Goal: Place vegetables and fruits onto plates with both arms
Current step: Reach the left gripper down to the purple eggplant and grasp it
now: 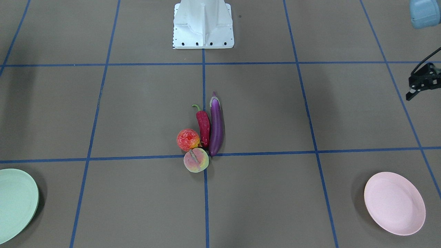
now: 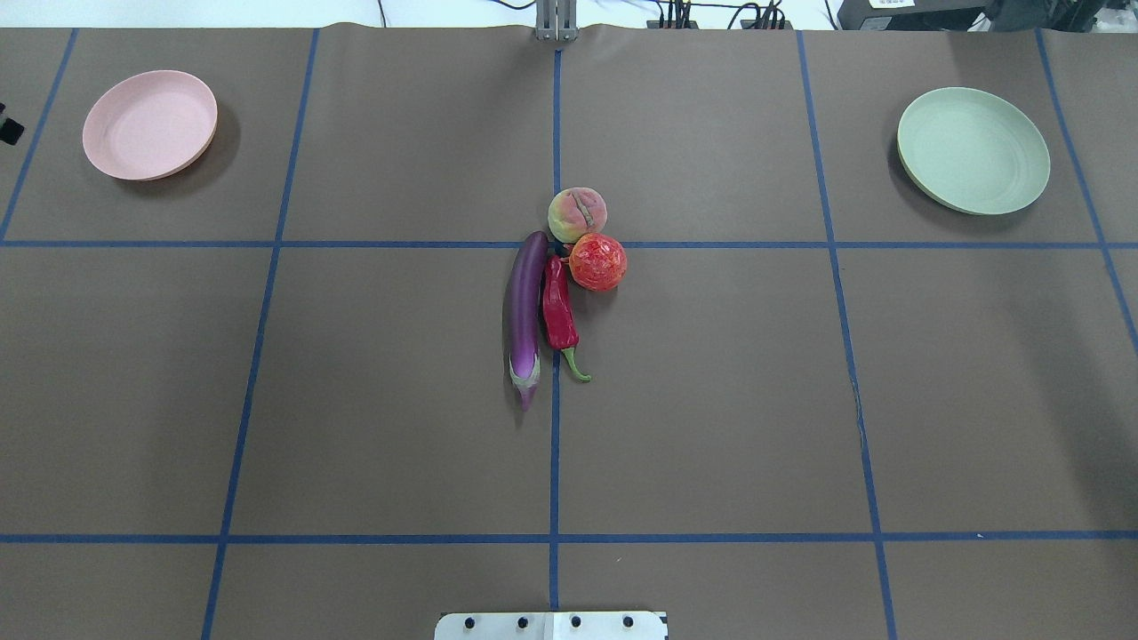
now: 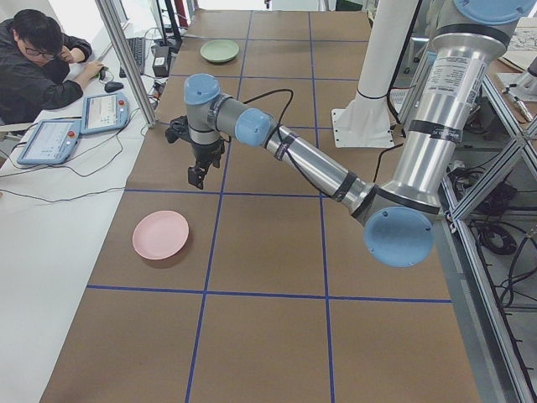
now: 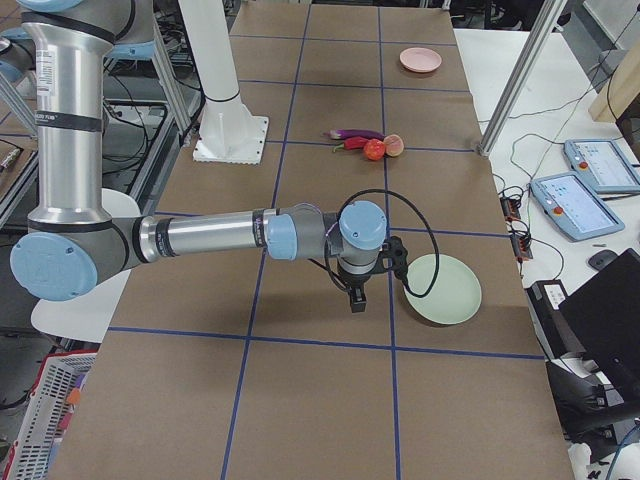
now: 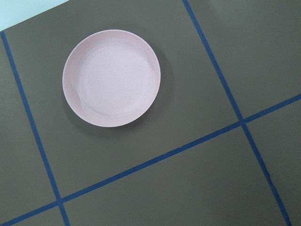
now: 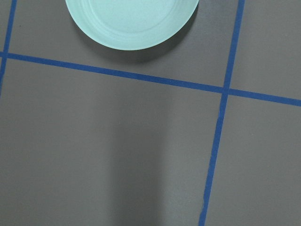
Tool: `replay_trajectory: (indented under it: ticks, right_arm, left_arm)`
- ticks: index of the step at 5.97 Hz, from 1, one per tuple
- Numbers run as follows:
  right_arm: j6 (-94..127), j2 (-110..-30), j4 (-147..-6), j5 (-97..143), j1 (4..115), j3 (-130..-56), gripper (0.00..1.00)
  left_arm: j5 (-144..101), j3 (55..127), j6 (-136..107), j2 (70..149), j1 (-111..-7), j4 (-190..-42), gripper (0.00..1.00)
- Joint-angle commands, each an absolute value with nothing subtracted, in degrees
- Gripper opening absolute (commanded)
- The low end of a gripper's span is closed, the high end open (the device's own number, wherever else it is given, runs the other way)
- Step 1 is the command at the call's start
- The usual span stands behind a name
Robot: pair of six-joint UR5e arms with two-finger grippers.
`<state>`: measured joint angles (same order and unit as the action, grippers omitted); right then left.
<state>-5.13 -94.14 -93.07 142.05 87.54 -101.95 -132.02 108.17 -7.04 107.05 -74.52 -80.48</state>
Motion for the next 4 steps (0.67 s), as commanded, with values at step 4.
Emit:
replay_trajectory:
  ticks: [4]
  right_arm:
    - [-5.3, -93.8, -92.8, 141.9, 87.4, -101.3, 1.0]
  left_arm:
    - [-125.8, 110.7, -53.4, 121.8, -50.1, -80.1, 1.0]
